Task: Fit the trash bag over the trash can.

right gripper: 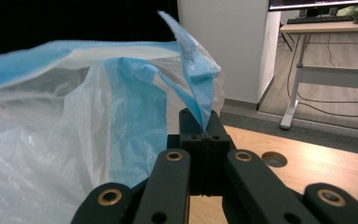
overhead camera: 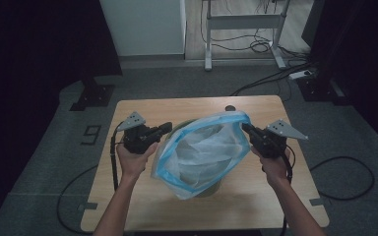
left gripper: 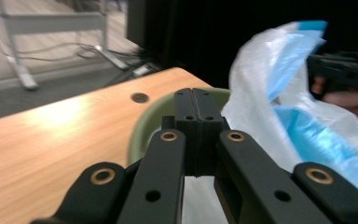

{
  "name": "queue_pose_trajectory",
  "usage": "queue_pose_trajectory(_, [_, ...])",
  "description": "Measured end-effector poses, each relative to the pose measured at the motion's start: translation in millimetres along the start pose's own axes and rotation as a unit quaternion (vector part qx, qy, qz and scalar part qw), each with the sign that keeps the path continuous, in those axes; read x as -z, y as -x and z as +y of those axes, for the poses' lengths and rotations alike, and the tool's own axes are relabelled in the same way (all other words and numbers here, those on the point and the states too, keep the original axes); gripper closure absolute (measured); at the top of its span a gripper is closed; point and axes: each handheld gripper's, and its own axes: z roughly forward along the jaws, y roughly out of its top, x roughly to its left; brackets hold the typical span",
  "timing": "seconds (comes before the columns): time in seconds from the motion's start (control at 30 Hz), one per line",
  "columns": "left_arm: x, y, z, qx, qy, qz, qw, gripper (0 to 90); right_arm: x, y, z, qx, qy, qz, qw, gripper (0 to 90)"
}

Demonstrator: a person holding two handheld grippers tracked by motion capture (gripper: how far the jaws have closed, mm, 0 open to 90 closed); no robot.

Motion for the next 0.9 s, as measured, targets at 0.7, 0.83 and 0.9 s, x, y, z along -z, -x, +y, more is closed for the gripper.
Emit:
queue_pose_trajectory(0.7, [-20.4,25.2,-2.7,-0.028,-0.073,-0.016,0.9968,75.0,3.7,-14.8,7.6,0.017,0.013,0.012,0.9997,77.9])
queue_pose_trajectory(0.83, [-23.2,20.9,-4.7,-0.013,-0.069,-0.007,0.9975,89.1,10.8,-16.0,2.8,-0.002,0.016,0.032,0.9994,58.6])
queue_pose_trajectory(0.9, [-22.1,20.0,-4.8,-0.009,-0.060,-0.002,0.9982,89.5,17.6,-17.4,-0.5,-0.015,0.016,0.042,0.9989,53.2])
